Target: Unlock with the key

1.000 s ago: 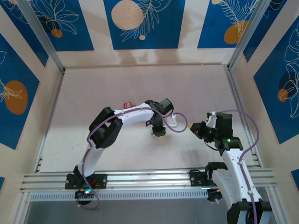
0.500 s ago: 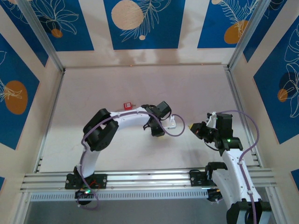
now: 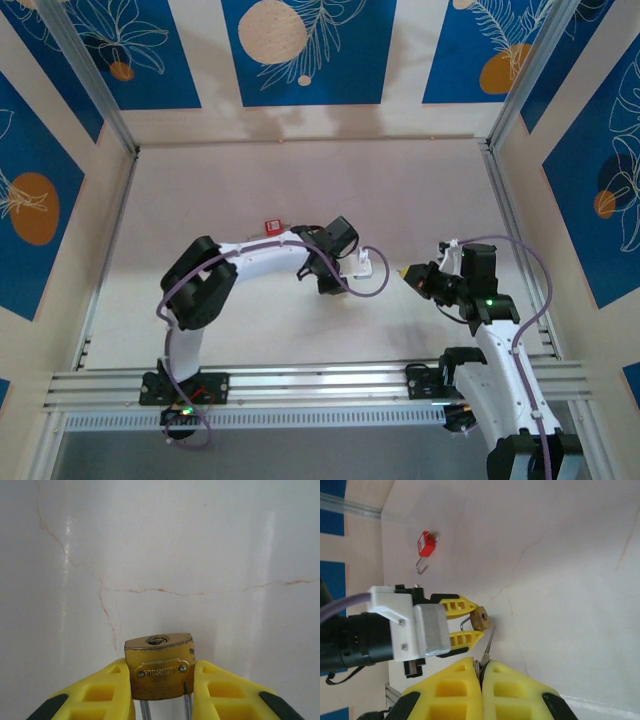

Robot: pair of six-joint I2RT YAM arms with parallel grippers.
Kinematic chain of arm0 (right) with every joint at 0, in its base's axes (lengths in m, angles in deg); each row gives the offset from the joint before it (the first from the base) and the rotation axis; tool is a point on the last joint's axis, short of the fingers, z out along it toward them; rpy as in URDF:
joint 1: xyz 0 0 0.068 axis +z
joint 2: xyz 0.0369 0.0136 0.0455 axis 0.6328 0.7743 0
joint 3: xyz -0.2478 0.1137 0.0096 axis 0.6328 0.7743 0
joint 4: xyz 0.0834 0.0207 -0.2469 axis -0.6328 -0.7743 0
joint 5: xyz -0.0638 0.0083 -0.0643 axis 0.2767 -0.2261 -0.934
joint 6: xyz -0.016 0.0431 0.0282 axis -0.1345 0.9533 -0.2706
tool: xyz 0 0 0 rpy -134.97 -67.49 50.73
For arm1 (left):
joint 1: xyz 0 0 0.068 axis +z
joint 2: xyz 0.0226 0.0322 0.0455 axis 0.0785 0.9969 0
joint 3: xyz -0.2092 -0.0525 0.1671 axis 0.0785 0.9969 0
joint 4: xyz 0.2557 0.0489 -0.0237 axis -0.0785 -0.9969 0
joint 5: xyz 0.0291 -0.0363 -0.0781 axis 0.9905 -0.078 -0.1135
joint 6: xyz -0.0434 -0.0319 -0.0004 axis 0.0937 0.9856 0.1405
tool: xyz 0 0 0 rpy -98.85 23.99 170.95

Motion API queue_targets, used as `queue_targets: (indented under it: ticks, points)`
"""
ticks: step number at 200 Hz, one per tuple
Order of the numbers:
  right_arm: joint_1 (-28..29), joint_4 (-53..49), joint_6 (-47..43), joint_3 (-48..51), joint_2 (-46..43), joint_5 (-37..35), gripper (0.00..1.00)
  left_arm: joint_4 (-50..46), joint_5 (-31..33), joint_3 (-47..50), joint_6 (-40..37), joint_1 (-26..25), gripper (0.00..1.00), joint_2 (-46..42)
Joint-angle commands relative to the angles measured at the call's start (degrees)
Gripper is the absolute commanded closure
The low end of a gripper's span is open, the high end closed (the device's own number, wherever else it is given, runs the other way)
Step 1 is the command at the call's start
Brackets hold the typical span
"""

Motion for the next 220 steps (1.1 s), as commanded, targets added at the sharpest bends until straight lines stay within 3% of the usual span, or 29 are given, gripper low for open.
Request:
queue_targets:
  ticks: [1, 79, 142, 220]
  points:
    - [2.6, 2.4, -0.6, 1.0, -1.2, 2.9, 1.00, 1.7, -4.8, 1.5, -1.4, 0.5, 0.75, -5.2]
    - [15.8, 13.5, -1.4, 0.7, 2.0, 3.6, 1.00, 10.0, -10.0, 10.7, -1.0, 0.5, 0.75, -16.9]
    - [19.1, 18.7, -3.4, 1.1, 4.9, 7.2, 1.00, 14.8, -9.5, 16.4, -2.3, 0.5, 0.77, -24.2]
    - [23.1, 17.9, -5.0, 1.5, 4.6, 5.0, 1.00, 17.7, -8.3, 20.9, -6.0, 0.4, 0.78, -27.4]
